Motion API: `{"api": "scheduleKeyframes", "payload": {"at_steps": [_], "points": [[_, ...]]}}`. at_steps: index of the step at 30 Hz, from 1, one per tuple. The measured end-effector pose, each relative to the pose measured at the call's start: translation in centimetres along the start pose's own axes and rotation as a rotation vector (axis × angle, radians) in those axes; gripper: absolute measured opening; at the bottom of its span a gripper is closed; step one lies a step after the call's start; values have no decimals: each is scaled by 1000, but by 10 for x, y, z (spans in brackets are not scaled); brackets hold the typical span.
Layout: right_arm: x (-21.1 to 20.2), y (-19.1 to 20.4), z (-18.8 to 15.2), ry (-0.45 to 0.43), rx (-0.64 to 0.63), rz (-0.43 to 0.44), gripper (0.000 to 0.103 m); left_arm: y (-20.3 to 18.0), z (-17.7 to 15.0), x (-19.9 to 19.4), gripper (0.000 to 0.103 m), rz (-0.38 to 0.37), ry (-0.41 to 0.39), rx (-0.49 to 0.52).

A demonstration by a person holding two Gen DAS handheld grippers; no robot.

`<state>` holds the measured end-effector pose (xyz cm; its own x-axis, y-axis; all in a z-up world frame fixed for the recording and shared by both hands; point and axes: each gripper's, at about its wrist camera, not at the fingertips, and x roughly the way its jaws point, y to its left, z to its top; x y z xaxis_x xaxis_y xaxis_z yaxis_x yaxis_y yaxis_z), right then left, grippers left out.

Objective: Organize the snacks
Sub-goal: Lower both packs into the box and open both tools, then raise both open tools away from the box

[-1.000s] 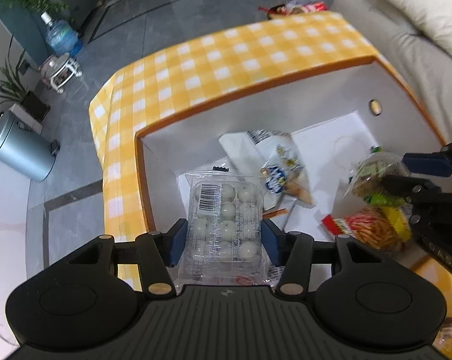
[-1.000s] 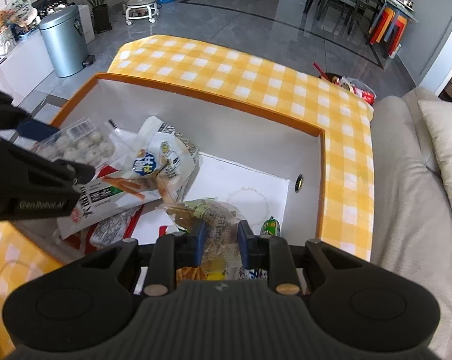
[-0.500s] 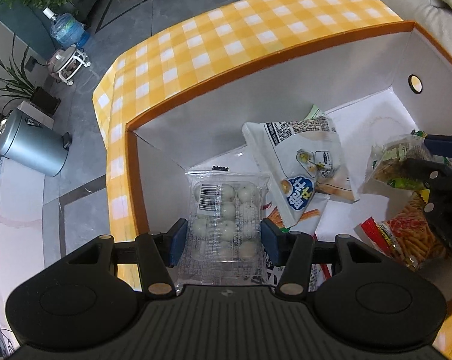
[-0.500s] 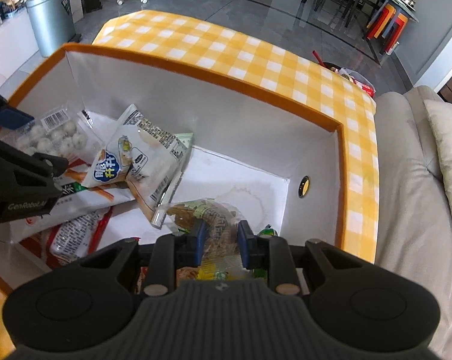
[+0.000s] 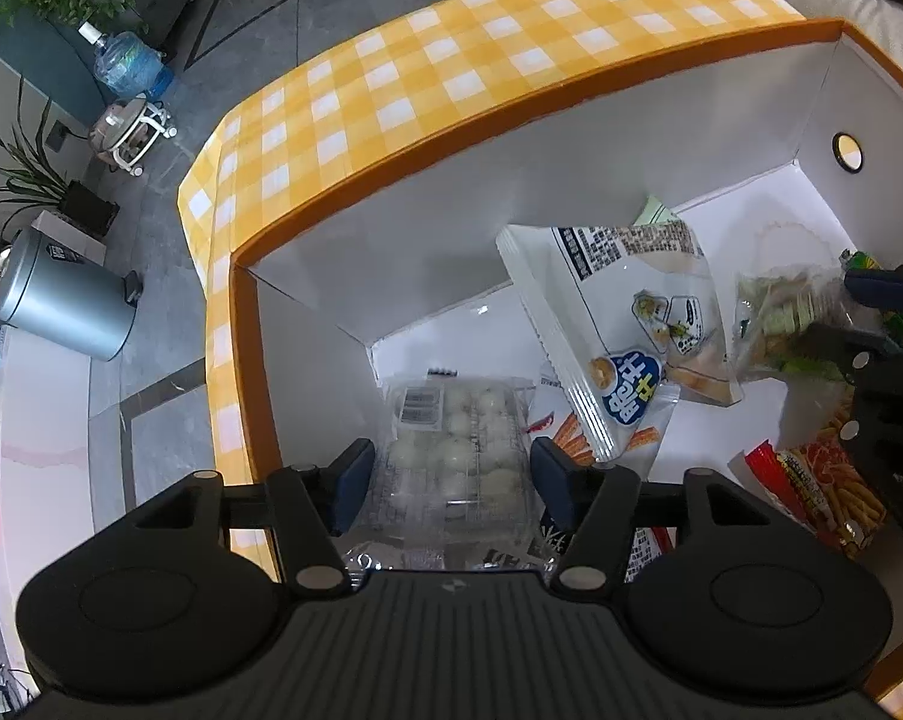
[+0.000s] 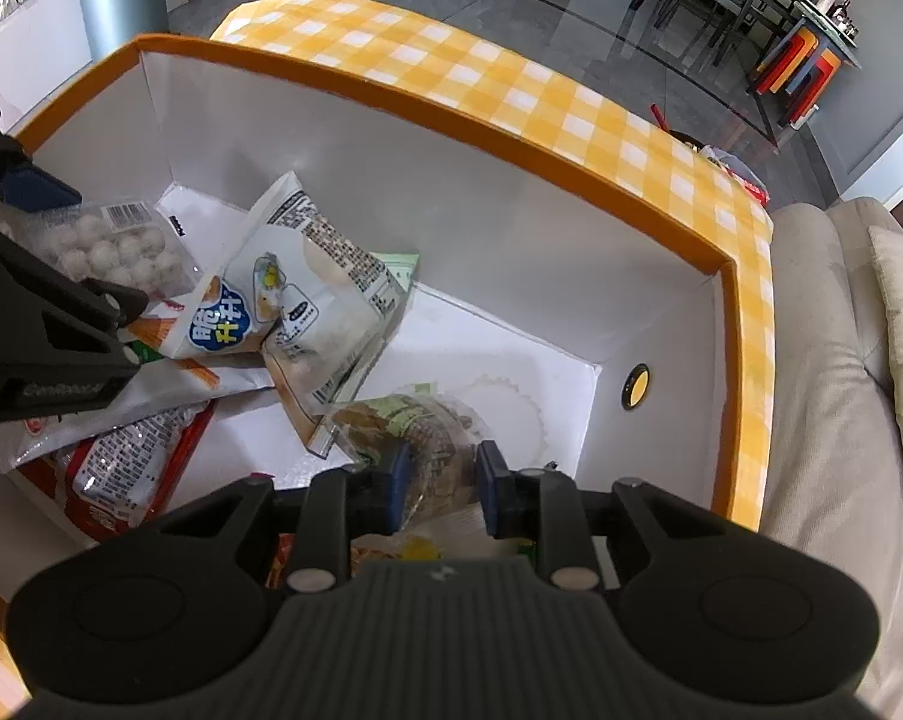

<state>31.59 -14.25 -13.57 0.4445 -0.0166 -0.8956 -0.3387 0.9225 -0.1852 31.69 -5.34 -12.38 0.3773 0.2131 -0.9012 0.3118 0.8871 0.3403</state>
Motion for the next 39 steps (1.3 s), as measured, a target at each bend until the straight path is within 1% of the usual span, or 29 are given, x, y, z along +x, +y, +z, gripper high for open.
{"api": "scheduleKeyframes", "payload": {"at_steps": [2,3,4,6,8,10,11,13,17,19,26,27,34,39], "points": [[0,0,0,-2,1,0,21,1,0,-1,73,-12,-7,4],[-1,0,0,-6,2,1,24,1,0,-3,75,-18,-12,8],[-1,0,1,-7,2,0,31,0,0,-3,76,-21,-16,13],[-3,0,1,-15,3,-3,38,-2,-1,-7,81,-20,-30,26],[-6,1,1,-23,2,4,42,-4,-3,-10,83,-19,-44,39],[-10,2,1,-32,0,6,52,-5,-5,-14,83,-19,-53,49],[-12,3,0,-38,-1,5,54,-6,-7,-17,83,-19,-58,53],[-18,4,-1,-53,-7,2,63,-5,-10,-21,83,-21,-67,54],[-28,5,-3,-79,-19,-13,72,-2,-16,-30,84,-22,-87,49],[-34,5,-5,-89,-19,-19,79,1,-20,-36,85,-27,-93,39],[-57,9,-15,-113,-15,-21,84,10,-37,-54,85,-50,-115,-18],[-60,10,-16,-113,-15,-19,86,11,-40,-57,85,-53,-118,-26],[-86,21,-31,-96,-7,1,87,16,-64,-83,85,-62,-146,-80],[-108,29,-46,-102,20,16,87,14,-87,-102,85,-77,-171,-101]]}}
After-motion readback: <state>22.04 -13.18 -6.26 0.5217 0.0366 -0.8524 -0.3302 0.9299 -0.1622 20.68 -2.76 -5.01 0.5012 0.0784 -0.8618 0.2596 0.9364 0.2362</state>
